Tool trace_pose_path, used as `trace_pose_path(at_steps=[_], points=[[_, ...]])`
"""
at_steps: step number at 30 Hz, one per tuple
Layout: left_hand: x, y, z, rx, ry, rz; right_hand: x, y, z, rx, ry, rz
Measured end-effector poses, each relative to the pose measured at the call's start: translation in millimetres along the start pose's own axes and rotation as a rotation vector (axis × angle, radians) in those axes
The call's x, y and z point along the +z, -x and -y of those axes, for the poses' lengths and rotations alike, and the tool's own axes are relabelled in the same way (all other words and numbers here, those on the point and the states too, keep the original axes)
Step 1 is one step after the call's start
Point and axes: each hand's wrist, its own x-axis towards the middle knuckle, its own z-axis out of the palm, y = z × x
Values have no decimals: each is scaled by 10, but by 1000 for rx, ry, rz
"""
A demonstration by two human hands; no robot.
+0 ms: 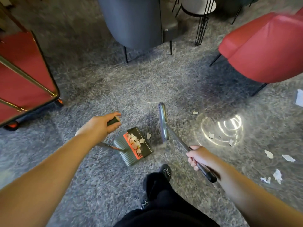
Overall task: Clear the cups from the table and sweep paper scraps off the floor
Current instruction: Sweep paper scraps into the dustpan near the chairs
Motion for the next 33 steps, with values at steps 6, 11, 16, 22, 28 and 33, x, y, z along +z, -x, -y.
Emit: trace_pose_path(at_steps=[6,11,16,22,28,33], points=[[-341,-586,-212,27,-64,78,98,-269,475,-11,32,-7],[-458,-860,-221,117,-190,138,467,-568,590,57,2,-68],[-616,-1065,-36,137,-177,148,993,-772,618,134,-168,-12],[-704,-1113,252,159,-117,159,1488,-789,612,154,-150,40],[-730,-1085,289,196,-94,171,1466,-450,628,106,-135,64],[-803,-1083,339,242,-53,200,1478,-181,618,63,-268,50]])
